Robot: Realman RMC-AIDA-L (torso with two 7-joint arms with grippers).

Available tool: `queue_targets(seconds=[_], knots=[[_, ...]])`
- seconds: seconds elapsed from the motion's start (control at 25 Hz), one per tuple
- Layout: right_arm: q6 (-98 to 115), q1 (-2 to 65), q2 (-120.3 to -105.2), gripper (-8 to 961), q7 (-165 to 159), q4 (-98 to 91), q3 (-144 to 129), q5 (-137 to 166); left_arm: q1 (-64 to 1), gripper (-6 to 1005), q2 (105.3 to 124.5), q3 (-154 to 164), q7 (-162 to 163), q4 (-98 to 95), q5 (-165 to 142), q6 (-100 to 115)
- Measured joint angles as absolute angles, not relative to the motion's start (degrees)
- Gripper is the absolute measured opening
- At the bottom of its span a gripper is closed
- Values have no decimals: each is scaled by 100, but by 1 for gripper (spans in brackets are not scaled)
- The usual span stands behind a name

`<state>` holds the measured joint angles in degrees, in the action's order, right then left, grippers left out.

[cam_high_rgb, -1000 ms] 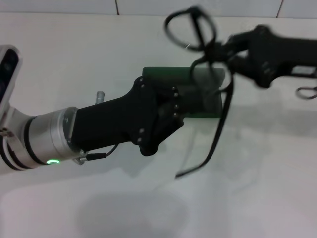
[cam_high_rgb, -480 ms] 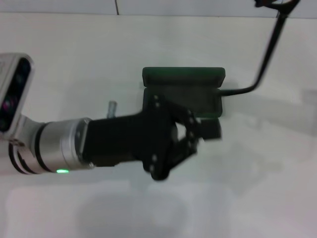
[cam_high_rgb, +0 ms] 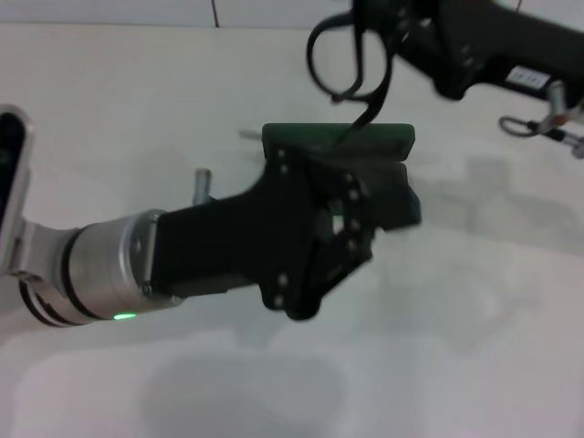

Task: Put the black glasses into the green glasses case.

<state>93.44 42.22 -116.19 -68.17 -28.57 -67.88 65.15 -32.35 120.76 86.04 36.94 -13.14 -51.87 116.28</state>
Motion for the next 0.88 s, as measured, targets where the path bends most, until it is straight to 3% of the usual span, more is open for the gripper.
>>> queue_targets(seconds=[0.88], knots=[[8476,4310,-11618,56,-6721,-3058,-8166,6512,-3009,20,12076,8717,4391,-1151,-4102,10896]])
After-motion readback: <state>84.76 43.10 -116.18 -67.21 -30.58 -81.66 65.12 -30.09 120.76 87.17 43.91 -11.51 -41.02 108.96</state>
